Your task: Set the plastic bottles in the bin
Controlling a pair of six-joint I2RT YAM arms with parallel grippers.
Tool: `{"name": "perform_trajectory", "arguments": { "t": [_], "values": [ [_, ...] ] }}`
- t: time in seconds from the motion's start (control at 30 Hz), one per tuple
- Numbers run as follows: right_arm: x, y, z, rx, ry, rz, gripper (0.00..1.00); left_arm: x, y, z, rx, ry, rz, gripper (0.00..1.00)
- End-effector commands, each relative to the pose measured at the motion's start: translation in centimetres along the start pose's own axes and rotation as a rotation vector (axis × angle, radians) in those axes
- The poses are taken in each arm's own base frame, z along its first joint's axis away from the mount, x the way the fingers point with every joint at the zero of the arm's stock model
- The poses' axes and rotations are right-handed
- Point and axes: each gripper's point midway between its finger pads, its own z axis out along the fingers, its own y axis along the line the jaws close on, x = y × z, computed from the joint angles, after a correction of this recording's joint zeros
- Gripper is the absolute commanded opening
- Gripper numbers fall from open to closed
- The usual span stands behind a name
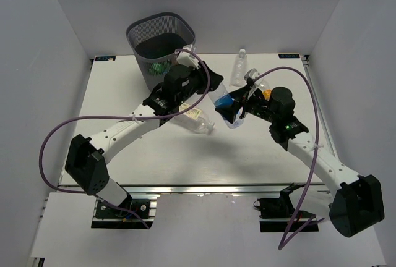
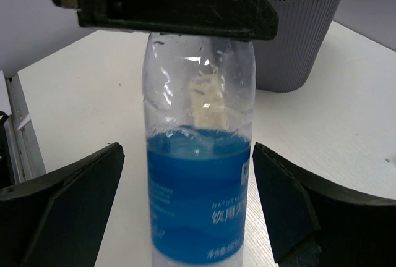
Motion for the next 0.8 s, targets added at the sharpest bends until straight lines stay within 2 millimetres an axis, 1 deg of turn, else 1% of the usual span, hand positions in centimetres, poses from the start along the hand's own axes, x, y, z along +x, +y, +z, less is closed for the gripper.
{"name": "perform_trajectory", "arguments": {
  "t": [0.0,0.03,0.07,0.1,0.13,0.17,0.2,0.23,0.3,0.33,0.4,0.43,0.47,0.5,0.53,0.57,0.6,0.63,0.67,0.7,0.73,0.77],
  "values": [
    [-4.1,0.5,-0.8,0.015,-0.067,-0.076,0.89,-5.2,-1.0,-1.9,-0.069,-0.106,0.069,0.07],
    [-4.1,0.4,-0.9,0.03,-0.059,-0.077,0.89,-6.4,-0.3,-2.1,-0.113,-0.144,0.081,0.06],
    [-4.5,0.4,-1.1,0.038,-0.058,-0.084,0.89,-7.4,-0.2,-2.3,-0.128,-0.166,0.095,0.06],
    [-4.2,-0.1,-1.4,0.069,-0.04,-0.085,0.89,-8.9,-0.5,-2.6,-0.132,-0.193,0.1,0.06],
    [-4.2,-0.3,-1.5,0.085,-0.038,-0.087,0.89,-10.3,0.3,-2.7,-0.153,-0.218,0.096,0.06],
    [-4.3,-0.5,-1.7,0.102,-0.038,-0.092,0.89,-11.2,0.5,-2.8,-0.15,-0.225,0.093,0.05],
    [-4.7,-1.0,-2.1,0.14,-0.046,-0.106,0.89,-12.8,-0.3,-3.1,-0.123,-0.239,0.092,0.04],
    [-4.7,-1.3,-2.3,0.162,-0.041,-0.109,0.89,-14.5,0.7,-3.4,-0.134,-0.257,0.089,0.04],
    [-5.3,-1.7,-2.8,0.197,-0.051,-0.12,0.89,-16.5,0.9,-3.6,-0.128,-0.269,0.09,0.03],
    [-5.3,-2.3,-3.0,0.233,-0.05,-0.117,0.89,-19.0,1.4,-4.4,-0.144,-0.312,0.09,0.03],
    [-5.4,-3.0,-3.5,0.264,-0.042,-0.154,0.89,-21.1,2.0,-5.0,-0.157,-0.354,0.092,0.04],
    [-5.3,-3.3,-3.6,0.272,-0.039,-0.167,0.89,-23.1,2.6,-5.7,-0.161,-0.393,0.09,0.04],
    [-5.1,-3.6,-3.7,0.281,-0.033,-0.164,0.89,-23.9,2.7,-6.0,-0.15,-0.406,0.091,0.04],
    [-5.1,-4.4,-3.9,0.313,-0.03,-0.16,0.89,-25.3,3.4,-6.4,-0.163,-0.44,0.093,0.04],
    [-5.0,-4.9,-4.0,0.326,-0.025,-0.156,0.89,-26.4,3.5,-6.9,-0.171,-0.473,0.1,0.05],
    [-4.5,-6.0,-4.2,0.359,-0.006,-0.147,0.89,-27.2,4.4,-6.9,-0.199,-0.496,0.095,0.05],
    [-4.5,-6.6,-4.3,0.374,-0.005,-0.141,0.89,-28.3,5.6,-7.2,-0.225,-0.518,0.094,0.05],
    [-4.3,-7.1,-4.5,0.386,0.003,-0.143,0.89,-29.6,5.5,-7.5,-0.221,-0.547,0.09,0.05],
    [-4.1,-8.4,-4.8,0.419,0.013,-0.141,0.89,-30.8,6.5,-7.9,-0.235,-0.581,0.089,0.06],
    [-3.9,-9.0,-5.0,0.439,0.016,-0.137,0.89,-31.4,7.2,-7.9,-0.246,-0.603,0.09,0.07],
    [-3.7,-9.7,-5.4,0.462,0.021,-0.133,0.89,-31.7,8.5,-7.4,-0.269,-0.613,0.08,0.07],
    [-3.5,-11.0,-6.1,0.498,0.025,-0.125,0.89,-32.5,9.1,-7.6,-0.282,-0.635,0.076,0.08]
  ]
}}
